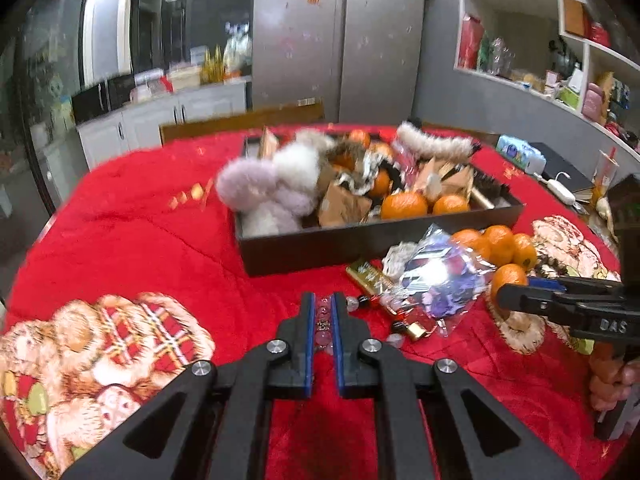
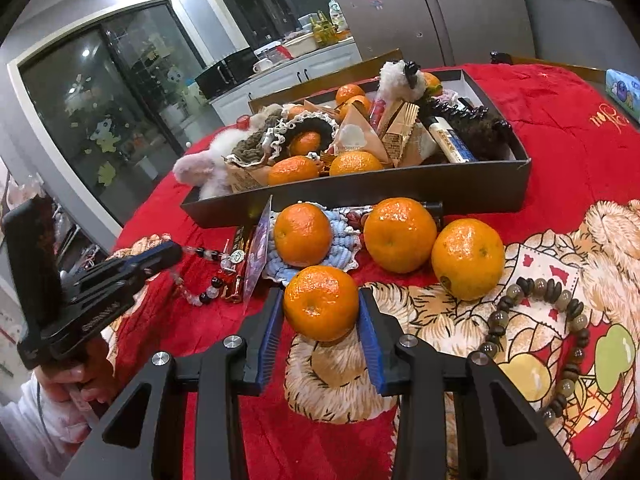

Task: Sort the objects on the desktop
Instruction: 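Close left tool on the pink bead bracelet while right tool grasps the mandarin, then lift the bracelet with left tool while right tool lifts the mandarin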

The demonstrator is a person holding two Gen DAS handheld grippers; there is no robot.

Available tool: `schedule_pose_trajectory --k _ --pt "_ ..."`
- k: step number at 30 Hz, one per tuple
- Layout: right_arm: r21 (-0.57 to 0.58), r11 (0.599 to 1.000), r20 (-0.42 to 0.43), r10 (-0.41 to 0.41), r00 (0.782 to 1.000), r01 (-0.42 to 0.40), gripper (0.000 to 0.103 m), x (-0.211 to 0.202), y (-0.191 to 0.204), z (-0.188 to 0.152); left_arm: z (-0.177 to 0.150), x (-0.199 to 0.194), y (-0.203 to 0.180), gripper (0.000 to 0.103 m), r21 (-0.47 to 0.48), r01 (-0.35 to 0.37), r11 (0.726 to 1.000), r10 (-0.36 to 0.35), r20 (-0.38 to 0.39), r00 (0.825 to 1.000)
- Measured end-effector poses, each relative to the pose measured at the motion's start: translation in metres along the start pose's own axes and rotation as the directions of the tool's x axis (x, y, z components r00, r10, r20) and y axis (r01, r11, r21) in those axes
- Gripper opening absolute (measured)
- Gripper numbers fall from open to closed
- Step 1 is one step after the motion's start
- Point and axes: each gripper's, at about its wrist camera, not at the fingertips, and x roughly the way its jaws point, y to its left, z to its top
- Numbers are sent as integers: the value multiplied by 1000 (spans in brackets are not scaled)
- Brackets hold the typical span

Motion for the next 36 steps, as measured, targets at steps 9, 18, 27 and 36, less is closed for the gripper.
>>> schedule_pose_trajectory --k 9,18,27,36 --pt "-73 997 13 -2 1000 3 35 -5 16 -5 -6 1 0 8 -19 64 998 -65 -58 996" --pt "-89 996 43 -16 999 19 35 -9 20 -5 -9 8 13 8 -90 80 993 -88 -92 992" --pt "-125 991 99 -43 994 55 35 -19 28 -5 -7 -8 7 8 -57 32 998 -33 -17 999" --pt "-108 991 101 -67 993 78 35 -22 28 -4 3 -34 -1 8 -41 38 998 -36 64 997"
